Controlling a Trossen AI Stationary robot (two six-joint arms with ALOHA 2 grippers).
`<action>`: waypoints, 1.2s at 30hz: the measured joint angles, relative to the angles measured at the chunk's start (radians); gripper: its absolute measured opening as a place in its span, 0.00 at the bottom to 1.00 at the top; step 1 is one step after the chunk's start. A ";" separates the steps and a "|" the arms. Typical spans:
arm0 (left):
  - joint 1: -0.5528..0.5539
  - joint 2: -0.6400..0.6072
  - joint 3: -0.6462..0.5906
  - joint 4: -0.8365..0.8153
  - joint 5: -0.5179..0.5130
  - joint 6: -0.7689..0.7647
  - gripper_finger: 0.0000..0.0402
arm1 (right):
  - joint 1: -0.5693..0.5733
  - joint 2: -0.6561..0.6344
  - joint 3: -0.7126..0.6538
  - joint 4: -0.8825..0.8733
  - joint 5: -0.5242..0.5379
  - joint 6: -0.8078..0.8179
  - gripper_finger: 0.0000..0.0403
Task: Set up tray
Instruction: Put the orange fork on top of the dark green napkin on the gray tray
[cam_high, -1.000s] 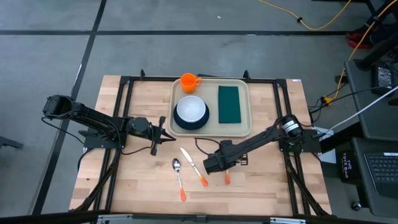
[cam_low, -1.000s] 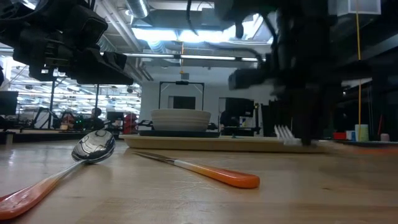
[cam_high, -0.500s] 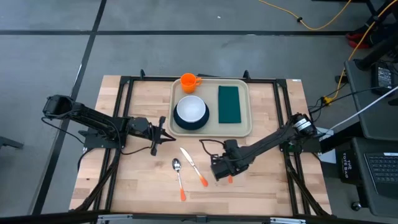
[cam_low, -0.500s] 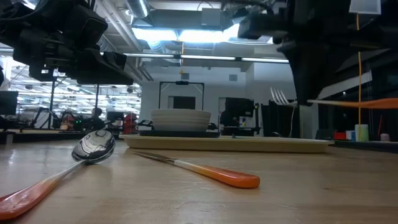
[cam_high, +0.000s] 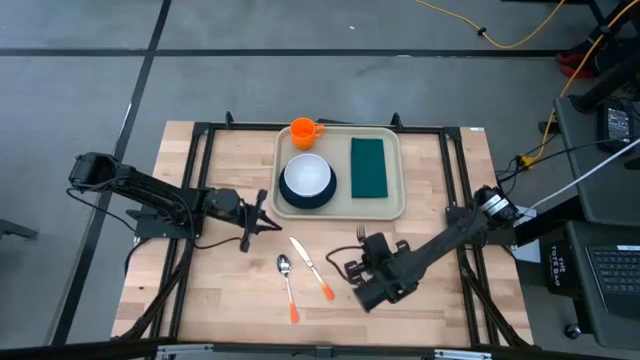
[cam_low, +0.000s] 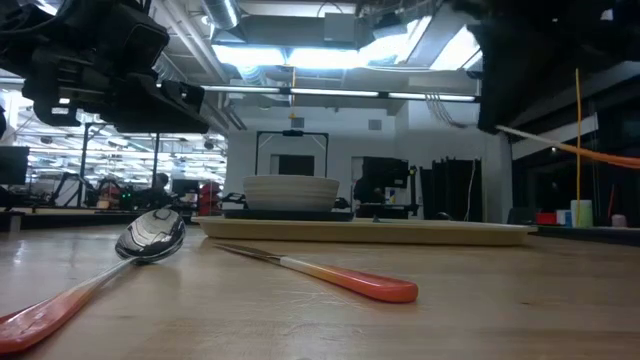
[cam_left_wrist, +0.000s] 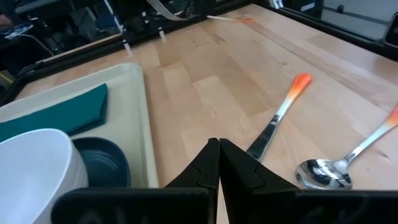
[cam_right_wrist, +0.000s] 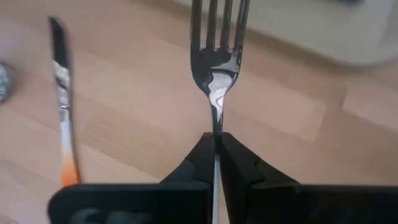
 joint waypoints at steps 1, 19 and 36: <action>0.000 0.000 0.000 0.000 0.007 0.000 0.00 | 0.008 0.000 -0.004 0.005 0.032 -0.013 0.04; 0.000 0.000 0.000 -0.014 0.011 -0.038 0.01 | 0.062 -0.144 -0.269 0.192 0.150 -0.042 0.04; 0.000 0.000 0.021 -0.066 -0.002 -0.035 0.01 | -0.086 -0.239 -0.295 0.199 0.186 -0.430 0.04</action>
